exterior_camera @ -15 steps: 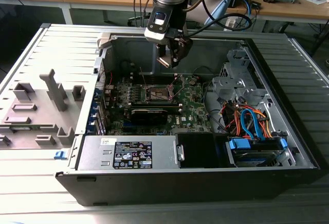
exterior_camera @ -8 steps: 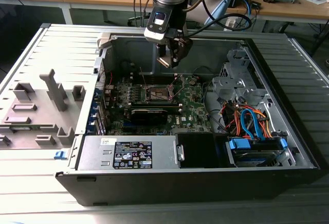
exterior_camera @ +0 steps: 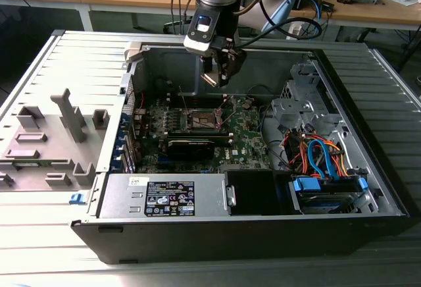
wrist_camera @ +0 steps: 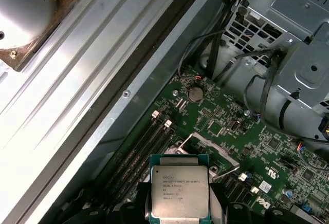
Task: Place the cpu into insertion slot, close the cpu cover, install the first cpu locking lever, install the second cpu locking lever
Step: 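Place the cpu into insertion slot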
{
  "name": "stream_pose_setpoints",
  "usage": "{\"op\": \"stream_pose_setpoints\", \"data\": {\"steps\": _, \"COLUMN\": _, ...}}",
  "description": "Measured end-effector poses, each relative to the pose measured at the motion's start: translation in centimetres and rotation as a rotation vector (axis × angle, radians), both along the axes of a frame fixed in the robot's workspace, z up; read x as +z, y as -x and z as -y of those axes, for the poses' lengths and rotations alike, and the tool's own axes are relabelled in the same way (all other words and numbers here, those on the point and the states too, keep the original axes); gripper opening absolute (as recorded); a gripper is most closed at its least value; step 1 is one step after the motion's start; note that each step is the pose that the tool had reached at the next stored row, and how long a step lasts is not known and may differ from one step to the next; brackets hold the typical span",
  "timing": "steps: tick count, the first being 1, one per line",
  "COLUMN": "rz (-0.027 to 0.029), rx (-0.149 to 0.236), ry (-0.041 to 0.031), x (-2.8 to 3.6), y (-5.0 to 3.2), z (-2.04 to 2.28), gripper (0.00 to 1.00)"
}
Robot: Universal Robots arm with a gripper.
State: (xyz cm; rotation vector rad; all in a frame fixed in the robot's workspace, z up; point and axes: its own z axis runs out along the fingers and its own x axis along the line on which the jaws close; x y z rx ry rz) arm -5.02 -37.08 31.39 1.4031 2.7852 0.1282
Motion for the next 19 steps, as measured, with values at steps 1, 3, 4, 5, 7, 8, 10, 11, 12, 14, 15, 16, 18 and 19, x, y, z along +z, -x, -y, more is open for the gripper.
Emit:
{"op": "stream_pose_setpoints", "data": {"steps": 1, "rz": 0.0, "rx": -0.002, "ry": 0.0, "x": 0.0, "y": 0.0, "z": 0.0, "gripper": 0.54}}
{"op": "stream_pose_setpoints", "data": {"steps": 3, "rz": 0.0, "rx": -0.004, "ry": 0.0, "x": 0.0, "y": 0.0, "z": 0.0, "gripper": 0.54}}
{"op": "stream_pose_setpoints", "data": {"steps": 4, "rz": 0.0, "rx": -0.006, "ry": 0.0, "x": 0.0, "y": 0.0, "z": 0.0, "gripper": 0.54}}
{"op": "stream_pose_setpoints", "data": {"steps": 5, "rz": 0.0, "rx": -0.007, "ry": 0.0001, "x": 0.0, "y": 0.0, "z": 0.0, "gripper": 0.54}}
{"op": "stream_pose_setpoints", "data": {"steps": 7, "rz": -0.0001, "rx": -0.01, "ry": 0.0, "x": -0.01, "y": 0.0, "z": 0.0, "gripper": 0.54}}
{"op": "stream_pose_setpoints", "data": {"steps": 8, "rz": 0.0, "rx": -0.012, "ry": 0.0, "x": -0.01, "y": 0.0, "z": 0.0, "gripper": 0.54}}
{"op": "stream_pose_setpoints", "data": {"steps": 10, "rz": 0.0, "rx": -0.015, "ry": 0.0, "x": -0.01, "y": 0.0, "z": 0.0, "gripper": 0.54}}
{"op": "stream_pose_setpoints", "data": {"steps": 11, "rz": 0.0, "rx": -0.016, "ry": 0.0001, "x": -0.01, "y": 0.0, "z": 0.0, "gripper": 0.54}}
{"op": "stream_pose_setpoints", "data": {"steps": 12, "rz": 0.0, "rx": -0.017, "ry": 0.0, "x": -0.01, "y": 0.0, "z": 0.0, "gripper": 0.54}}
{"op": "stream_pose_setpoints", "data": {"steps": 14, "rz": -0.0001, "rx": -0.019, "ry": 0.0, "x": -0.01, "y": 0.0, "z": 0.0, "gripper": 0.54}}
{"op": "stream_pose_setpoints", "data": {"steps": 15, "rz": 0.0, "rx": -0.02, "ry": 0.0, "x": -0.02, "y": 0.0, "z": 0.0, "gripper": 0.54}}
{"op": "stream_pose_setpoints", "data": {"steps": 16, "rz": 0.0, "rx": -0.022, "ry": 0.0, "x": -0.02, "y": 0.0, "z": 0.0, "gripper": 0.54}}
{"op": "stream_pose_setpoints", "data": {"steps": 18, "rz": 0.0, "rx": -0.025, "ry": 0.0001, "x": -0.02, "y": 0.0, "z": 0.0, "gripper": 0.54}}
{"op": "stream_pose_setpoints", "data": {"steps": 19, "rz": 0.0, "rx": -0.026, "ry": 0.0, "x": -0.02, "y": 0.0, "z": 0.0, "gripper": 0.54}}
